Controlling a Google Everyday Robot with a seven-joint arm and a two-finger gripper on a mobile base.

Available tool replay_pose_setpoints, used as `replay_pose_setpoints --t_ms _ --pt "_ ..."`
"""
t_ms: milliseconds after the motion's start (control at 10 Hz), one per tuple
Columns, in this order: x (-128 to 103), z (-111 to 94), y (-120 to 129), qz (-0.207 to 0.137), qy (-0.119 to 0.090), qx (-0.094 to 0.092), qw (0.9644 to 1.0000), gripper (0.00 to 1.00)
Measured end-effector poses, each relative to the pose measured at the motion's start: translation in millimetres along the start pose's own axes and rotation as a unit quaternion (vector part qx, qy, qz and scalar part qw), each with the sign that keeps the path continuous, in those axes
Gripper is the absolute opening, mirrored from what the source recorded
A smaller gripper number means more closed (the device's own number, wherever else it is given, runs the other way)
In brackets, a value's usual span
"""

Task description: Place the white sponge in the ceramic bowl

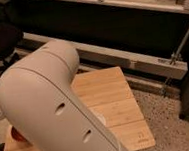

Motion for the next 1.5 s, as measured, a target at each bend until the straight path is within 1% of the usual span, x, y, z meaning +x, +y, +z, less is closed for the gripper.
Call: replay_pose_setpoints --t_ms 100,200,300,400,500,600,700,800,900,1000,1100,1200,1400,1500 --pt "2.8 -13.5 1.2 0.032 0.008 0.016 0.9993 0.0" --pt "4.6 -20.6 6.6 0.05 0.013 0.019 0.9985 0.0" --pt "3.5 -29.4 19.1 0.066 0.019 0.015 0.9975 0.0" --pt "0.5 -35.7 34.6 0.075 0.023 0.002 0.9969 0.0" --pt "-5.0 -42.3 59.0 0.081 0.027 -0.025 0.996 0.0" --pt "-15.4 -49.4 83.1 0.084 0.023 -0.06 0.9943 0.0" --pt "-28.0 -55.2 99.4 0.088 0.01 -0.095 0.9916 0.0" --pt "-41.2 -59.9 107.1 0.092 -0.01 -0.123 0.988 0.0" --pt "-53.6 -63.9 108.2 0.098 -0.035 -0.148 0.9835 0.0" --pt "-62.5 -67.6 101.3 0.102 -0.062 -0.164 0.9792 0.0" --pt "-66.2 -69.3 93.1 0.105 -0.079 -0.171 0.9765 0.0" --pt "-67.3 -69.2 86.6 0.106 -0.089 -0.174 0.975 0.0" --pt "-65.4 -59.6 77.9 0.11 -0.1 -0.188 0.9709 0.0" --pt "-65.3 -51.2 79.8 0.11 -0.103 -0.201 0.968 0.0"
